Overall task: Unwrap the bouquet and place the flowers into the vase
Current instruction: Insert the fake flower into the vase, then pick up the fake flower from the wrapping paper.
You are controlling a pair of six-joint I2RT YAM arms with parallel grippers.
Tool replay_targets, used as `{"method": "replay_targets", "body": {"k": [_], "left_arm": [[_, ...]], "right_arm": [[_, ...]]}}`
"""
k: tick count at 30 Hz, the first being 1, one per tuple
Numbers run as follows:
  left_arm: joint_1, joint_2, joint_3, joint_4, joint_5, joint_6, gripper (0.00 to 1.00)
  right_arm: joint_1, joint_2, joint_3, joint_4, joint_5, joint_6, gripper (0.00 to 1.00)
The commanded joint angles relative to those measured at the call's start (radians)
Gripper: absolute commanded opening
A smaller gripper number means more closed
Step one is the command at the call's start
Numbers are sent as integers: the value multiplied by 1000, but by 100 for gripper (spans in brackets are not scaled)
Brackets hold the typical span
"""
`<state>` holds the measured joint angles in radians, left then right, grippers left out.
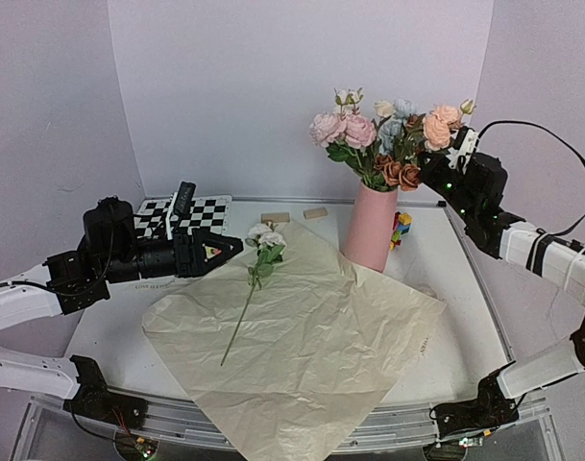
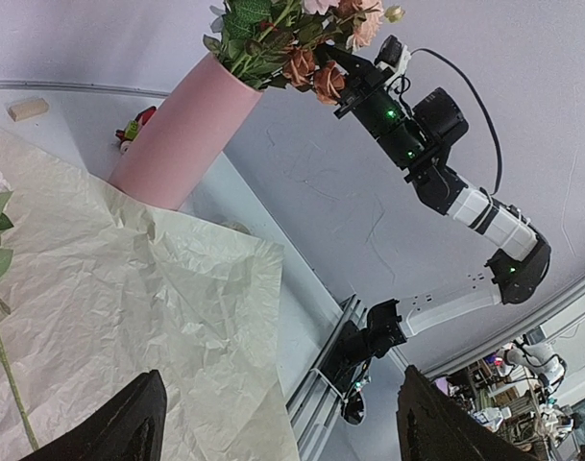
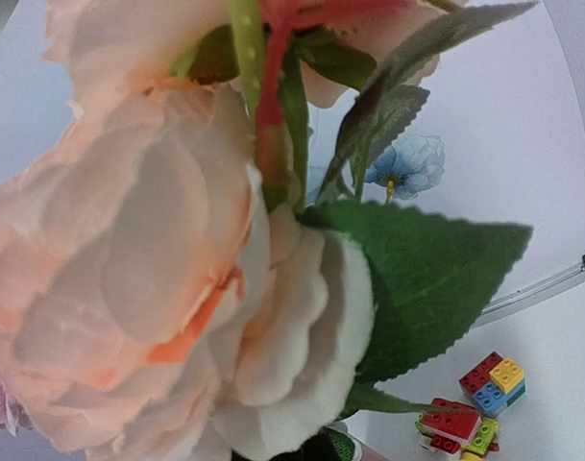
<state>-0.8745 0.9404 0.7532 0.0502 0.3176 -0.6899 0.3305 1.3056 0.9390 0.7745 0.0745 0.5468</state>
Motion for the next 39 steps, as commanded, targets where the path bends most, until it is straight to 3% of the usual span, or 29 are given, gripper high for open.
{"method": "replay_targets", "body": {"k": [1,9,12,15,19,26,39], "left_arm": [[-3,19,24,14,-26,-5,84],[-3,70,35,-26,-76,-3,84],[-3,82,53,-104,-149,0,84],[-3,88,71,-189,-260,-1,84],[-1,96,78,-272,-396,-26,84],[-2,163,97,-343,-479,-51,83],[-1,382,139,-358,-466,-7,72]], "right_arm": [[2,4,-5,21,-54,1,0],[2,-18,-32,-3,-50,-16,1],[2,-78,-18,-54,15,-53,17],[2,-132,11,-135,98,-88,25],[2,-192,9,-208,152,-108,53],[2,-268,-39,-326,82,-27,74],[2,-523,-290,-485,-136,86,79]]}}
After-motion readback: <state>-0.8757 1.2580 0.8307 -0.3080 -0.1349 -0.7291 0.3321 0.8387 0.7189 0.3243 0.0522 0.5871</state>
